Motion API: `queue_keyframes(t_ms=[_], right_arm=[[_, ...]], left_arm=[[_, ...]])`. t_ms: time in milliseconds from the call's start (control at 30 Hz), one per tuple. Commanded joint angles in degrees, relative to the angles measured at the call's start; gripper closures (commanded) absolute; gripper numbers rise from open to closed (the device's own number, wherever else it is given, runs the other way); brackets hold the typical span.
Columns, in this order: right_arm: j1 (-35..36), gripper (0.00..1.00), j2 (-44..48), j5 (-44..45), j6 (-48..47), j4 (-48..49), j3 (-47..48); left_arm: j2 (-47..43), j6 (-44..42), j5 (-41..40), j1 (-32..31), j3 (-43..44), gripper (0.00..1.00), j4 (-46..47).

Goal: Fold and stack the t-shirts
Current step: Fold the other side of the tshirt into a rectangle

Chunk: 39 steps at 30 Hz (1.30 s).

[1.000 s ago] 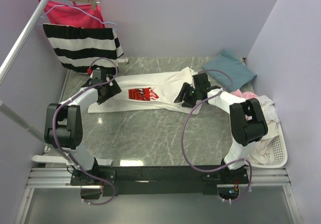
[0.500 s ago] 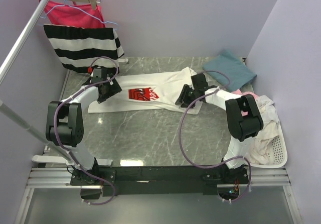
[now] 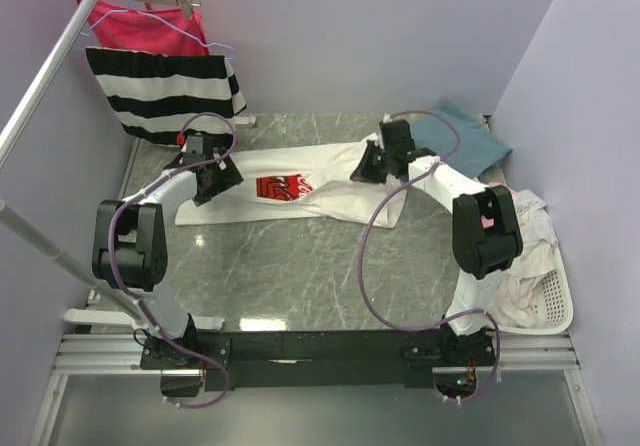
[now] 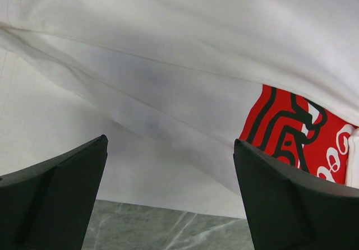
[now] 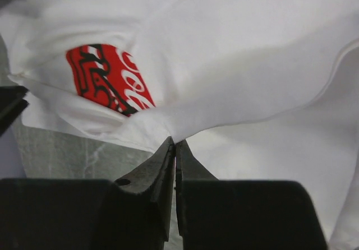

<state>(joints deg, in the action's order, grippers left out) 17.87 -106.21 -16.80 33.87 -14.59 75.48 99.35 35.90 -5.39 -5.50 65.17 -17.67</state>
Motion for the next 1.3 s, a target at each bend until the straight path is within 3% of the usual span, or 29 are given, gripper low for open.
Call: queue_keyframes(t_ms=[0,267,767,1200,1267], right_arm=[[0.2,0.93,-3.5,2.3,-2.3,-3.3,10.8],[-1.0,0.94,-12.5,10.0,-2.0,-10.6,26.6],[-0.8,0.94,-25.3,-1.7,-3.7,-13.4,46.3],[2.4,0.94,-29.9,-14.8,-8.4,-16.1,51.0],[2.7,0.91,-30.3,-12.4,-9.1,-18.4,51.9]], left_arm=[[0.8,-1.1,0.5,-0.2,2.3,0.01,0.2],[1.4,-1.5,0.8,-0.2,2.7,0.01,-0.3],[5.0,-1.5,3.1,-0.3,3.7,0.00,-0.1],[5.5,-1.4,4.2,-0.3,3.5,0.01,0.4],[5.6,-1.4,4.2,-0.3,3.5,0.00,0.1]])
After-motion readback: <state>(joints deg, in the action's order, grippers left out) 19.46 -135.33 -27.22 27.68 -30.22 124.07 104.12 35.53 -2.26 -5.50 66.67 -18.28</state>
